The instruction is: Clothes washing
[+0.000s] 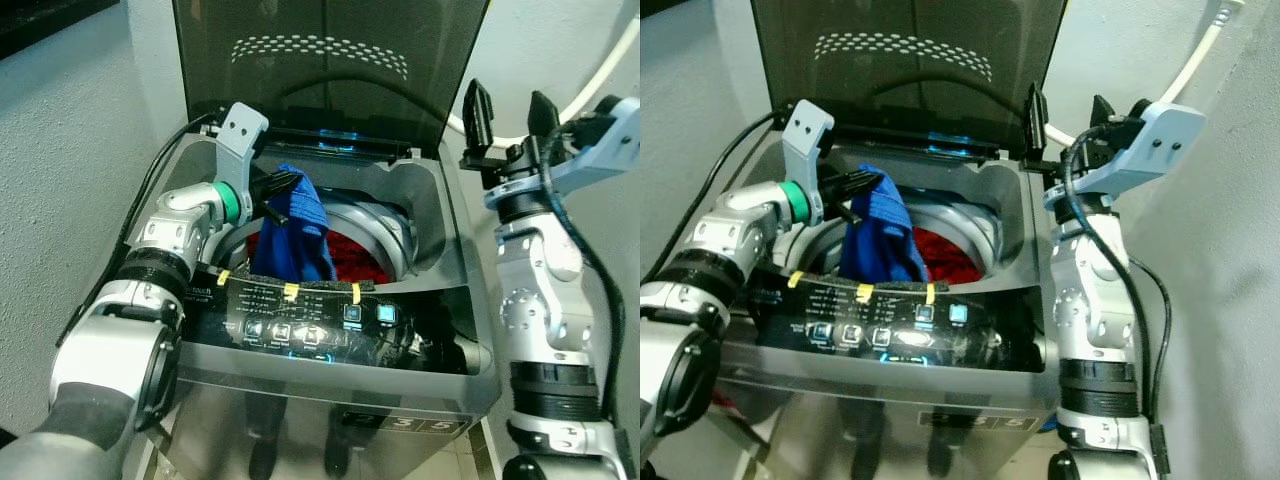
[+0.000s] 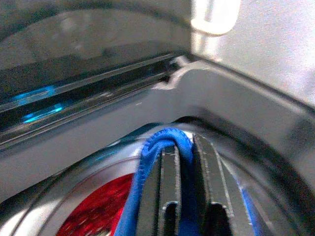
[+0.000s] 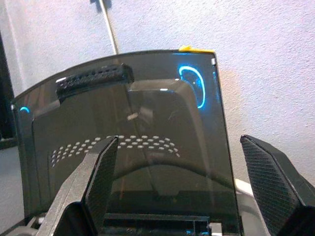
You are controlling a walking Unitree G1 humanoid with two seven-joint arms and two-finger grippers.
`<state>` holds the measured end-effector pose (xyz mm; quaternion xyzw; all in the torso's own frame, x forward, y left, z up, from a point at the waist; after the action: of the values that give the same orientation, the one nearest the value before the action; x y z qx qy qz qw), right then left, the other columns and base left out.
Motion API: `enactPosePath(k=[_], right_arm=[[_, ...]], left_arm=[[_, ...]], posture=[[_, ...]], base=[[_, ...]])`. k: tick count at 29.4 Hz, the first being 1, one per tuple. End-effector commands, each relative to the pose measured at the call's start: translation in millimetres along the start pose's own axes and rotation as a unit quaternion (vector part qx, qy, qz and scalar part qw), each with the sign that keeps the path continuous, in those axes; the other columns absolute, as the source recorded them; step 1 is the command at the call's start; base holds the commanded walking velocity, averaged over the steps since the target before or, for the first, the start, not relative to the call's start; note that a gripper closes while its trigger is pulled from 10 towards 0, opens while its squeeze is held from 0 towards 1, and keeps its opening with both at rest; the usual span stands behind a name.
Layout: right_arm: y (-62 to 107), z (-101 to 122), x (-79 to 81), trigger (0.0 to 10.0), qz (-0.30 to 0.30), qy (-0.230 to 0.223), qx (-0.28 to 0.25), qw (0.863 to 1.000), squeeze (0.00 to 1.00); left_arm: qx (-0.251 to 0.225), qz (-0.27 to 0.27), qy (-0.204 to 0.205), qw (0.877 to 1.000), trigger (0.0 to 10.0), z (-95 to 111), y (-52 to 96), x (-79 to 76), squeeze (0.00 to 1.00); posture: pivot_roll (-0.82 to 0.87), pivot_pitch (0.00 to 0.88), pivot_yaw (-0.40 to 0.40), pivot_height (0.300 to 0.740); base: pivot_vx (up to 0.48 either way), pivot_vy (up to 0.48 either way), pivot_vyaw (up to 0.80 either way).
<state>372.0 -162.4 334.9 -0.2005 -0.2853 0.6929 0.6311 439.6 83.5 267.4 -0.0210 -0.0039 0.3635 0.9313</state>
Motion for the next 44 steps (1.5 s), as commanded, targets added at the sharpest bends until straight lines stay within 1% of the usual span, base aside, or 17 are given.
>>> enactPosePath(k=[1,12,13,14,15,17,19,22,27,30,32,33,36,37,38,39,44], right_arm=[[-0.7,-0.5,-0.5,10.0,-0.006,0.007,0.001,1.0,0.0],[3.4,-6.5,3.8,10.0,-0.004,0.015,0.013,1.0,0.0],[3.7,-7.6,5.3,10.0,0.0,0.017,0.016,1.0,0.0],[3.7,-8.3,7.4,10.0,0.005,0.021,0.017,1.0,0.0],[3.7,-8.3,7.4,10.0,0.005,0.021,0.017,1.0,0.0],[4.0,-9.0,9.4,10.0,0.011,0.025,0.019,0.999,0.0],[4.0,-9.0,9.4,10.0,0.011,0.025,0.019,0.999,0.0],[6.3,-11.6,11.7,10.0,0.018,0.036,0.024,0.999,0.0],[12.4,-19.5,14.2,10.0,0.038,0.061,0.039,0.997,0.0],[14.2,-22.2,15.1,10.0,0.046,0.071,0.043,0.995,0.0],[16.5,-25.7,16.1,10.0,0.055,0.08,0.05,0.994,0.0],[19.3,-29.4,16.6,10.0,0.063,0.088,0.057,0.992,0.0],[21.6,-31.8,15.2,10.0,0.066,0.094,0.063,0.991,0.0],[23.5,-33.8,12.5,10.0,0.066,0.098,0.068,0.991,0.0],[23.5,-33.8,12.5,10.0,0.066,0.098,0.068,0.991,0.0],[24.7,-35.0,8.9,10.0,0.062,0.102,0.071,0.99,0.0],[25.1,-36.6,3.6,10.0,0.055,0.106,0.075,0.99,0.0]], left_arm=[[-0.007,-0.021,0.002,1.0,10.0,0.7,2.6,-5.8,1.0],[-0.075,-0.067,-0.004,0.995,10.0,21.2,25.2,-42.3,1.0],[-0.091,-0.057,-0.025,0.994,10.0,30.3,34.4,-47.3,0.64],[-0.1,-0.045,-0.058,0.992,10.0,36.0,46.0,-52.5,0.0],[-0.1,-0.045,-0.058,0.992,10.0,36.0,46.0,-52.5,0.0],[-0.105,-0.019,-0.116,0.988,10.0,37.9,63.7,-60.9,0.0],[-0.105,-0.019,-0.116,0.988,10.0,37.9,63.7,-60.9,0.0],[-0.104,0.038,-0.151,0.982,10.0,27.5,84.7,-64.0,0.0],[-0.128,0.159,-0.133,0.97,10.0,25.2,111.1,-51.4,0.0],[-0.13,0.192,-0.135,0.963,10.0,24.4,117.7,-45.6,0.0],[-0.134,0.23,-0.146,0.953,10.0,24.6,125.2,-38.5,0.0],[-0.148,0.276,-0.156,0.937,10.0,30.1,133.8,-26.4,0.0],[-0.16,0.31,-0.16,0.923,10.0,36.0,140.3,-16.6,0.0],[-0.172,0.343,-0.163,0.909,10.0,42.6,147.3,-5.9,0.0],[-0.172,0.343,-0.163,0.909,10.0,42.6,147.3,-5.9,0.0],[-0.18,0.368,-0.168,0.897,10.0,47.5,153.1,3.3,0.0],[-0.193,0.399,-0.17,0.88,10.0,56.3,159.3,19.3,0.0]], posture=[[0.06,0.017,0.022,0.74],[0.06,0.03,0.008,0.74],[0.06,0.033,0.001,0.74],[0.06,0.032,-0.002,0.74],[0.06,0.032,-0.002,0.74],[0.06,0.033,-0.005,0.74],[0.06,0.033,-0.005,0.74],[0.07,0.036,-0.02,0.74],[0.09,0.043,-0.049,0.74],[0.09,0.043,-0.049,0.74],[0.09,0.044,-0.058,0.74],[0.09,0.045,-0.063,0.74],[0.09,0.044,-0.073,0.74],[0.1,0.043,-0.076,0.74],[0.1,0.043,-0.076,0.74],[0.1,0.04,-0.081,0.74],[0.11,0.034,-0.088,0.74]], base=[[0.0,0.0,0.0],[0.0,0.0,0.0],[0.0,0.0,0.0],[0.0,0.0,0.0],[0.0,0.0,0.0],[0.0,0.0,0.0],[0.0,0.0,0.0],[0.0,0.0,0.0],[0.0,0.0,0.0],[0.0,0.0,0.0],[0.0,0.0,0.0],[0.0,0.0,0.0],[0.0,0.0,0.0],[0.0,0.0,0.0],[0.0,0.0,0.0],[0.0,0.0,0.0],[0.0,0.0,0.0]])
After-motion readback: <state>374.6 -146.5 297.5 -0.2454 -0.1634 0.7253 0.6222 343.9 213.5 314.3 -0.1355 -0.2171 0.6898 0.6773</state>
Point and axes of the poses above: a point about 5 cm out from each wrist's last joint towards the gripper, its own y axis pointing back from the gripper into the wrist, its own z axis along the axis of the wrist's last joint, x = y × z, the point moved 5 cm from there along -y, pointing out of the wrist towards the gripper, and after that the axes turned 8 degrees about y, right-handed, at the moved point
